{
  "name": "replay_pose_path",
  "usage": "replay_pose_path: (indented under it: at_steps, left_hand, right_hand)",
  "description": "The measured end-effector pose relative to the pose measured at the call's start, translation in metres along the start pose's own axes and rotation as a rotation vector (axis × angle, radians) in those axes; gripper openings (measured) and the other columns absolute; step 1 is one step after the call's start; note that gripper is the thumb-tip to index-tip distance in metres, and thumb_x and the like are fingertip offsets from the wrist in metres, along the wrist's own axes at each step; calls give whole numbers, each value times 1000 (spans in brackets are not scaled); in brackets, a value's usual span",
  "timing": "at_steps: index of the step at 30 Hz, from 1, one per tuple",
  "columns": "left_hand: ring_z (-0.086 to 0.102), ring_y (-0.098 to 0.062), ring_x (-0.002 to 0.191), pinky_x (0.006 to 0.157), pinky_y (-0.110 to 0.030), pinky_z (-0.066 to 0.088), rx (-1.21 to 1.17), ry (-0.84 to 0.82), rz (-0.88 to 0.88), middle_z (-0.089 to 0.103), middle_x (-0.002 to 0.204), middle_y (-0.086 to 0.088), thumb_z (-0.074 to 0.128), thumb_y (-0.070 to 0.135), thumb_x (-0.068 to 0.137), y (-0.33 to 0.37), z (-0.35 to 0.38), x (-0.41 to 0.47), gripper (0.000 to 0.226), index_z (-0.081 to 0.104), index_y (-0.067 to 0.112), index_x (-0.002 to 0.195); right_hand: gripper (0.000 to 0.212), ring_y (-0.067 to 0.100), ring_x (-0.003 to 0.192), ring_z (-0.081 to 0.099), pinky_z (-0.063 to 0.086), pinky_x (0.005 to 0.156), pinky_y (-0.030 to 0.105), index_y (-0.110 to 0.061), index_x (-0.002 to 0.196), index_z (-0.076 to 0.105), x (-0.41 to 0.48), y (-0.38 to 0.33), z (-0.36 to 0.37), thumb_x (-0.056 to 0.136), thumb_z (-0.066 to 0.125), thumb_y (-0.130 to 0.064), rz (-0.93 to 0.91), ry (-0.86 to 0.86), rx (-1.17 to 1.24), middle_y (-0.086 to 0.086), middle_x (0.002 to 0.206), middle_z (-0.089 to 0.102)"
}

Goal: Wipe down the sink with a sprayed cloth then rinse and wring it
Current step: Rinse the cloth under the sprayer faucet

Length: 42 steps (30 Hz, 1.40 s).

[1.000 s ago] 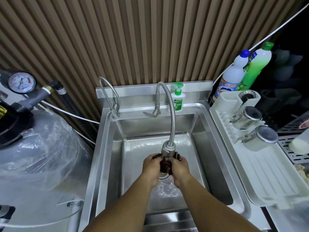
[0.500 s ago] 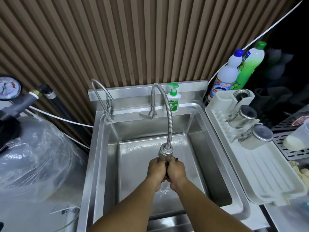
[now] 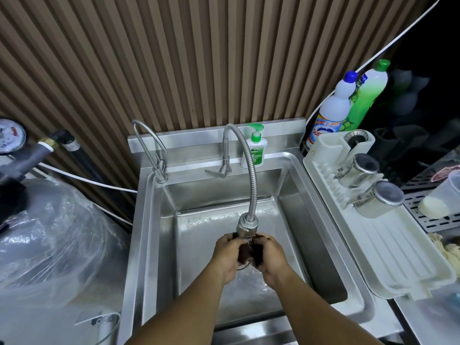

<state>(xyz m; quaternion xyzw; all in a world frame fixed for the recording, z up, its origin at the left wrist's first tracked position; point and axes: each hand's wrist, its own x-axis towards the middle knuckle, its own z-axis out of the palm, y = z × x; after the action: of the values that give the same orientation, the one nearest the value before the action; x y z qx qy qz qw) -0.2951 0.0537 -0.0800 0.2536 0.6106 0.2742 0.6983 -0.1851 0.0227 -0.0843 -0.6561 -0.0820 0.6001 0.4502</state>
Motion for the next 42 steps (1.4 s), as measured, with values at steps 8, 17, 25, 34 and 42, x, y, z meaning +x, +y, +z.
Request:
replay_pose_path:
  at_steps: [8, 17, 25, 34, 42]
  left_hand:
    - [66, -36, 91, 74, -46, 52, -87, 72, 8, 73, 104, -24, 46, 6, 95, 3, -5, 8, 26, 72, 11, 99]
    - [59, -27, 72, 59, -32, 43, 29, 61, -91, 69, 79, -16, 43, 33, 96, 1, 9, 3, 34, 66, 10, 86]
    - [59, -28, 66, 60, -39, 46, 204, 23, -29, 69, 77, -17, 56, 31, 90, -4, 9, 10, 26, 68, 8, 93]
    - [58, -25, 65, 60, -35, 44, 104, 29, -8, 66, 69, -11, 61, 28, 91, 1, 12, 5, 25, 70, 5, 86]
    - [61, -26, 71, 64, -39, 46, 118, -14, 15, 74, 88, -20, 58, 32, 95, -6, 5, 11, 28, 70, 7, 98]
  right_hand:
    - [17, 24, 64, 57, 46, 46, 28, -3, 92, 60, -8, -6, 10, 87, 46, 4, 13, -18, 26, 17, 82, 65]
    - [25, 21, 51, 52, 36, 41, 25, -9, 84, 58, -11, 1, 26, 95, 42, -25, 24, 48, -57, 10, 67, 60]
    - [33, 16, 45, 53, 39, 39, 21, -6, 77, 59, 0, 6, 26, 101, 48, -27, -33, 119, -137, 5, 56, 58]
    - [24, 22, 56, 54, 42, 49, 28, -10, 73, 55, 4, 5, 32, 91, 55, -27, -79, 156, -139, 9, 66, 60]
    - [18, 26, 69, 62, 49, 54, 32, -5, 95, 56, 8, 14, 30, 95, 58, -23, -133, 105, -110, 18, 86, 68]
